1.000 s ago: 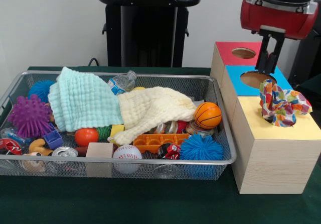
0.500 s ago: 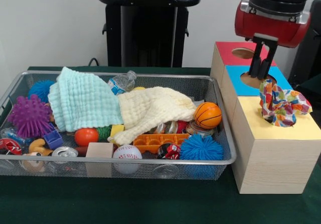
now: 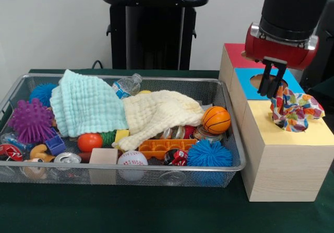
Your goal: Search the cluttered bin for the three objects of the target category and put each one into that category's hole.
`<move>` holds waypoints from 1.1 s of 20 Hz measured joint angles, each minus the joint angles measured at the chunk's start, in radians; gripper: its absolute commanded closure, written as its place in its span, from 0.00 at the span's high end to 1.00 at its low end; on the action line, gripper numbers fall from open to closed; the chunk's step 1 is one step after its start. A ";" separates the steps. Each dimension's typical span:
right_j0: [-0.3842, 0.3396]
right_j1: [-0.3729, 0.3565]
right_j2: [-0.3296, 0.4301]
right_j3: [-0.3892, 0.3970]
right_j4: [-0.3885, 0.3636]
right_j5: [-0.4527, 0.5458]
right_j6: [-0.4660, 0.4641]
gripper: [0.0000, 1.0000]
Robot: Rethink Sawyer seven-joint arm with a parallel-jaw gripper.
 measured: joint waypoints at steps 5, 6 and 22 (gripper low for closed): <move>0.000 0.026 0.019 0.000 -0.002 -0.026 0.000 0.00; 0.000 0.028 0.022 0.000 -0.002 -0.029 0.000 0.00; -0.008 0.074 0.092 0.000 -0.002 -0.193 0.000 0.00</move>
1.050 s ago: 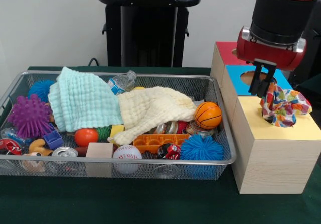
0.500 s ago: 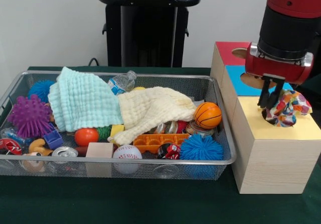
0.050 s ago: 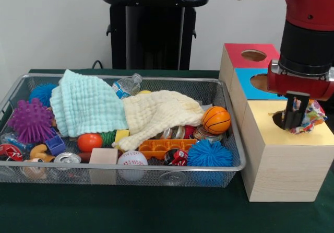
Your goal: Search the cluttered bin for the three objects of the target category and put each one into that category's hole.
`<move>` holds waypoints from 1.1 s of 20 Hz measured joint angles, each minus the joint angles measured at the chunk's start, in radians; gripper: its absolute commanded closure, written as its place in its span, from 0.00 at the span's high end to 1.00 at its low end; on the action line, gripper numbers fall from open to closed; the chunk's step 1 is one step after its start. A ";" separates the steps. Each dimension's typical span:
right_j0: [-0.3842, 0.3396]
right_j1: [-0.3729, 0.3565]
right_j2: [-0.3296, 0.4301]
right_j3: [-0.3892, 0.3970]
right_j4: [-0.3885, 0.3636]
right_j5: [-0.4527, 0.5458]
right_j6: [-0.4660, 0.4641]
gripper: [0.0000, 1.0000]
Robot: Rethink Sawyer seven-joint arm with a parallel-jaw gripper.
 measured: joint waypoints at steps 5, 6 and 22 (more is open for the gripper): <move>-0.005 0.004 0.006 0.000 0.000 -0.010 0.000 0.00; -0.005 0.004 0.006 0.000 0.000 -0.010 0.000 0.00; -0.005 0.033 0.006 -0.064 0.001 0.075 0.000 0.00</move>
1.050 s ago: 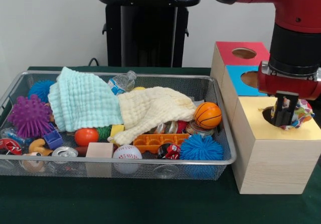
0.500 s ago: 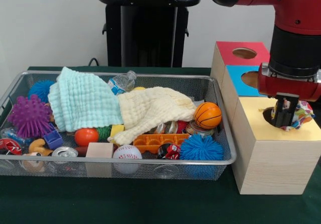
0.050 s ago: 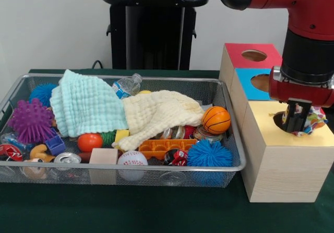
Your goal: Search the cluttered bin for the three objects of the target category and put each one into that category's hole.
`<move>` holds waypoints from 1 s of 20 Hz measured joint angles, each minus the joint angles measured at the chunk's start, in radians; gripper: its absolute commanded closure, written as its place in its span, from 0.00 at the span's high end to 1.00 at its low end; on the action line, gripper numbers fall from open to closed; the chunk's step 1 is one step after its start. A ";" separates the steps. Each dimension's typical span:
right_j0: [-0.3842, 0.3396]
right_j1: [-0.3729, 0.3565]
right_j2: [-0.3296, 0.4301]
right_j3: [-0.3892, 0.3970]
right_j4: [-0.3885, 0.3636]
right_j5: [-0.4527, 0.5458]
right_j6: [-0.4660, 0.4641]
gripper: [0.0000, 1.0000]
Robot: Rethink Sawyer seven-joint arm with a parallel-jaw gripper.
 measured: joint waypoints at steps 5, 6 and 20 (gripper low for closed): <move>0.000 0.002 0.000 -0.004 0.000 0.006 0.000 0.00; 0.000 0.002 0.000 -0.004 0.000 0.006 0.000 0.00; -0.017 0.000 0.025 -0.004 -0.015 0.011 0.000 0.00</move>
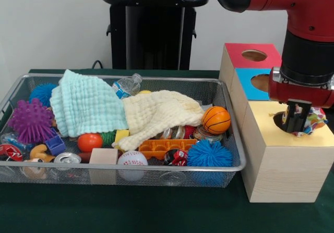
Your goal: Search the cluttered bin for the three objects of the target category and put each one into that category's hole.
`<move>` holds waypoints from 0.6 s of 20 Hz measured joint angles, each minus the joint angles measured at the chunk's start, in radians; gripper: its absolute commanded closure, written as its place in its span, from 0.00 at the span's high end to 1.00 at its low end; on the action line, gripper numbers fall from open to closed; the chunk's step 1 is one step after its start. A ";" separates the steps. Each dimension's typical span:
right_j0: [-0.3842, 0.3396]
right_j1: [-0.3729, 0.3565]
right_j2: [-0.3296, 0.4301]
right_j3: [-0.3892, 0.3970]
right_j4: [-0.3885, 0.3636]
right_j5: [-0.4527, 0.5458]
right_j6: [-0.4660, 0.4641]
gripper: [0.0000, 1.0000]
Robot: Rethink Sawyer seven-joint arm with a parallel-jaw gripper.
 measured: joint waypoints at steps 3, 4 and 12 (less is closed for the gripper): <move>-0.004 -0.001 0.007 0.000 -0.009 0.002 0.000 0.00; -0.005 -0.002 0.009 0.000 -0.011 0.002 0.000 0.00; -0.005 -0.007 0.019 0.000 -0.045 -0.001 0.000 0.00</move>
